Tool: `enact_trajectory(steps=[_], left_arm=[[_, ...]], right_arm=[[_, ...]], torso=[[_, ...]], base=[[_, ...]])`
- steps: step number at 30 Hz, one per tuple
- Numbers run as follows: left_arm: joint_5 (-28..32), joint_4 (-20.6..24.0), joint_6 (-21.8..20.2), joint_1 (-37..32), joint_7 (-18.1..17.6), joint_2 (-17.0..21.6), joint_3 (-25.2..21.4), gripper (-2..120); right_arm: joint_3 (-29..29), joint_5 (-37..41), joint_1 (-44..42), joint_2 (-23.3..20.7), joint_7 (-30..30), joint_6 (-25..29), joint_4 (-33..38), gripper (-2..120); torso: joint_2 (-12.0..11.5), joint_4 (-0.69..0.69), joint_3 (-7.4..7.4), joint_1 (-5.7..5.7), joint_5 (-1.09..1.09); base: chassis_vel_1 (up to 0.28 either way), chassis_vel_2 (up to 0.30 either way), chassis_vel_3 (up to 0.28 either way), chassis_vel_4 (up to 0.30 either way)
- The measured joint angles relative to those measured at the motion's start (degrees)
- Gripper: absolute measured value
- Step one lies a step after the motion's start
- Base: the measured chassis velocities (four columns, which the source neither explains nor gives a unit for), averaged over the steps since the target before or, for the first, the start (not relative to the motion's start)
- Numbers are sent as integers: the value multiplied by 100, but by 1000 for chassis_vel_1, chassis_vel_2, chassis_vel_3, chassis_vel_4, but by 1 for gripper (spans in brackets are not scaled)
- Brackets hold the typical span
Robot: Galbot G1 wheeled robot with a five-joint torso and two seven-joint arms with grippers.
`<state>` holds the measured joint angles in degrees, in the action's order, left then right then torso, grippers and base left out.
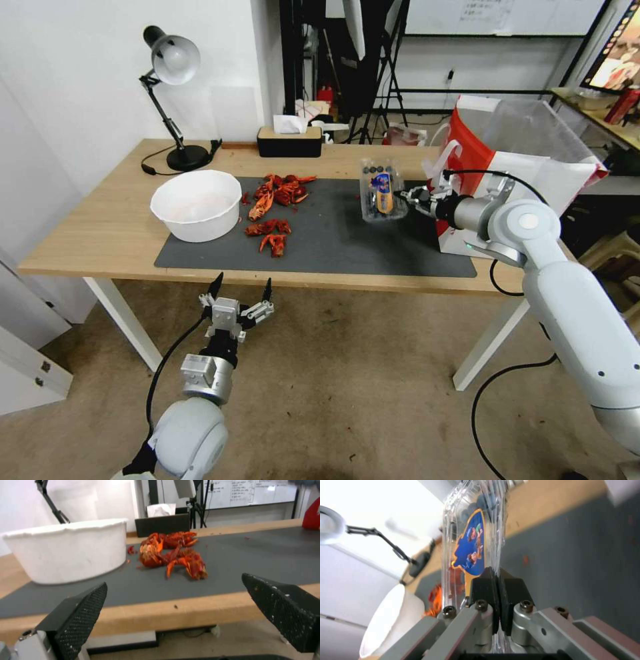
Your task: Close the takeout container lid, then place the container into the takeout bag.
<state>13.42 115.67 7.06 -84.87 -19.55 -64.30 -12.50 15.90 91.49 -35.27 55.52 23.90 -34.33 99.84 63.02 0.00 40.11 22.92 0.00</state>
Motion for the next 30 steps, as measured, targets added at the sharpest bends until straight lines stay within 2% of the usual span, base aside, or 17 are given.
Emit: enact_trajectory(steps=[3, 5, 8, 9, 11, 13, 17, 22, 30], left_arm=[[-45, 4, 4, -104, -34, -47, -48, 100], [-43, 11, 5, -118, -35, -49, -61, 100], [5, 67, 4, -185, -37, -73, -104, 100], [5, 67, 4, -185, -37, -73, -104, 100], [8, 77, 3, -219, -36, -120, -118, 100], [8, 77, 2, -226, -35, -130, -118, 100], [-67, 91, -2, -310, -30, -279, -90, 100], [-122, 91, 17, -335, -20, -318, -81, 100], [-133, 91, 23, -344, -10, -317, -85, 100]], right_arm=[[-13, -582, -39, -92, -533, 361, 204, 0], [-13, -714, -52, -113, -638, 433, 248, 0], [-17, -1689, -145, -249, -1053, 886, 516, 0], [-17, -1689, -145, -249, -1053, 886, 516, 0], [-8, -2238, -201, -334, -1148, 1180, 667, 0], [-3, -2320, -209, -349, -1149, 1225, 696, 0], [51, -3316, -287, -562, -1036, 1824, 967, 0], [57, -3834, -304, -657, -864, 2189, 1007, 0], [76, -4900, -218, -770, -148, 2615, 943, 0]], torso=[[0, 0, 0, 0, 0], [0, 0, 0, 0, -1], [0, 0, 0, 0, 1], [0, 0, 0, 0, 1], [0, -1, 0, 0, 0], [0, -1, 0, 0, 1], [0, -1, 0, 0, 0], [0, 0, 0, 0, 0], [0, 0, 0, 0, 0]], base=[[0, 0, 0, 0], [0, 0, 0, 0], [0, 0, 0, 0], [0, 0, 0, 0], [0, 0, 0, 0], [0, 0, 0, 0], [0, 0, 0, 0], [0, 0, 0, 0], [0, 0, 0, 0]])
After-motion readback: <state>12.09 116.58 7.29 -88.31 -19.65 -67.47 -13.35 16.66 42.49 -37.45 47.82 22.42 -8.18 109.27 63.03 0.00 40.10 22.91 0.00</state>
